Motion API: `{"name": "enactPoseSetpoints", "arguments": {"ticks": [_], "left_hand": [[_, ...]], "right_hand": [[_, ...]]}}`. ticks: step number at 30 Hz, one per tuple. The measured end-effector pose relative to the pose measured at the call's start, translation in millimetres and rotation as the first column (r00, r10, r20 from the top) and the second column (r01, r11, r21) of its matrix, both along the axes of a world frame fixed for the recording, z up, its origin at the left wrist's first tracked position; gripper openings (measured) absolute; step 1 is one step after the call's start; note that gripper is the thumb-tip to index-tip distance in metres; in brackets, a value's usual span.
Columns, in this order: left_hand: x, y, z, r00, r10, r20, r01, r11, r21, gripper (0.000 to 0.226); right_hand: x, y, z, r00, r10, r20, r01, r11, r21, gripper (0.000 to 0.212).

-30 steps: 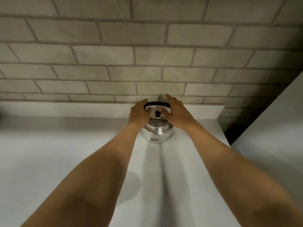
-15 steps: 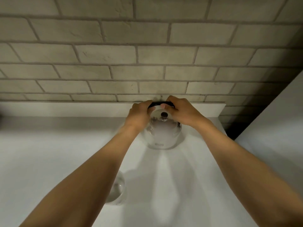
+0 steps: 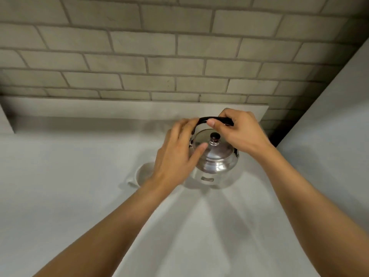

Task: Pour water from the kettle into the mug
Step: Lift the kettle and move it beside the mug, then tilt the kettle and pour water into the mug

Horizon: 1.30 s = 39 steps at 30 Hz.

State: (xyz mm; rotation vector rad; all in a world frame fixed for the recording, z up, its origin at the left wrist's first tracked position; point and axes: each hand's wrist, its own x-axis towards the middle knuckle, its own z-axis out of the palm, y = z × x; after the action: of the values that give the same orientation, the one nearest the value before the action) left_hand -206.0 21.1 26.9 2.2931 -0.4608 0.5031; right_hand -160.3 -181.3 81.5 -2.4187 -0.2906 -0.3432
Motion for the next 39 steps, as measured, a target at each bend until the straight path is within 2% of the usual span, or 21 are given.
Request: {"name": "enactPoseSetpoints", "arguments": {"ticks": [3, 9, 13, 17, 21, 26, 34, 39], "left_hand": [[-37.7, 2.5, -19.9, 0.995, -0.043, 0.088, 0.037, 0.997, 0.069, 0.053], [-60.8, -2.4, -40.0, 0.998, -0.052, 0.041, 0.038, 0.957, 0.289, 0.054], [-65.7, -3.9, -36.1, 0.999, 0.022, 0.035, -0.031, 0.954, 0.297, 0.053], [-71.4, -5.0, -32.1, 1.000, 0.013, 0.020, -0.017, 0.971, 0.237, 0.058], [-77.6, -7.5, -29.3, 0.990, -0.010, -0.142, 0.028, 0.992, 0.125, 0.061], [-86.4, -7.0, -26.6, 0.975, -0.030, -0.219, 0.027, 1.000, -0.016, 0.061], [-92.6, -0.6, -19.7, 0.969, -0.036, -0.245, 0.008, 0.993, -0.114, 0.059], [-94.0, 1.0, -22.0, 0.974, -0.038, -0.224, -0.007, 0.980, -0.197, 0.057]], "right_hand": [[-19.6, 4.3, -3.4, 1.000, 0.010, -0.013, -0.011, 0.999, -0.033, 0.040], [-38.3, 10.1, -3.6, 0.999, 0.031, 0.018, -0.029, 0.993, -0.118, 0.037], [-43.6, 13.0, 0.8, 0.998, 0.059, 0.008, -0.058, 0.991, -0.119, 0.036], [-47.8, 15.2, 9.7, 0.995, 0.104, 0.001, -0.103, 0.987, -0.125, 0.035], [-50.2, 24.3, 20.3, 0.989, 0.150, 0.003, -0.148, 0.976, -0.163, 0.033], [-55.2, 40.0, 38.7, 0.961, 0.277, 0.011, -0.268, 0.939, -0.216, 0.028], [-54.0, 66.4, 57.2, 0.909, 0.415, 0.032, -0.372, 0.845, -0.385, 0.037], [-51.3, 83.6, 63.5, 0.895, 0.445, -0.019, -0.401, 0.785, -0.472, 0.043]]}}
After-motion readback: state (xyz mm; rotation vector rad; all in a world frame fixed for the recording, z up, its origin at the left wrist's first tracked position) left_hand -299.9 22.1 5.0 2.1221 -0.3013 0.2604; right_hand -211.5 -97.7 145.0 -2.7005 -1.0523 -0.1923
